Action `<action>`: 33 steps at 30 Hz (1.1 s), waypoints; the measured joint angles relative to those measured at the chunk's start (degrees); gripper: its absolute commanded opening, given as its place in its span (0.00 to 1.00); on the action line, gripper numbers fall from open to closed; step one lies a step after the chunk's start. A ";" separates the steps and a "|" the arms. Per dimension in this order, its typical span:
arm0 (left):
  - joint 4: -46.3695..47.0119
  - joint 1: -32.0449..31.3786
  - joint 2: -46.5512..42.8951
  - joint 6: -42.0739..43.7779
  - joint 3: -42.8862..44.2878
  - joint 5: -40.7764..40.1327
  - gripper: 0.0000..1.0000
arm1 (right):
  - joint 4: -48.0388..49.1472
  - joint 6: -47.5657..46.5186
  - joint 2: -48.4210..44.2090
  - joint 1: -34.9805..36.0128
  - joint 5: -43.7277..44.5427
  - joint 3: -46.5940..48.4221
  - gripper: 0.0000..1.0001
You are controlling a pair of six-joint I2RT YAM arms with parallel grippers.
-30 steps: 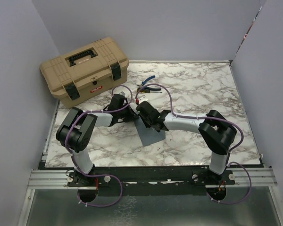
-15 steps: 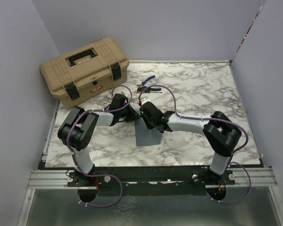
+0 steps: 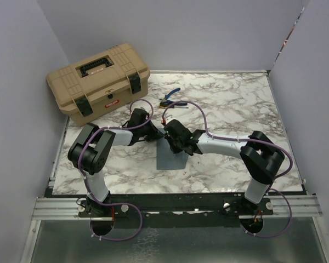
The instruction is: Place the letter into the envelope and seal it
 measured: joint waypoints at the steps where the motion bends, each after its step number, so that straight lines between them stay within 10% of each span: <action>1: 0.00 0.00 0.00 -0.04 0.00 0.02 0.00 | 0.13 0.00 0.15 0.00 0.44 0.07 0.00; 33: 1.79 0.00 2.25 -1.16 1.29 0.15 0.00 | 7.67 -6.12 -0.72 -2.14 -6.16 -3.37 0.00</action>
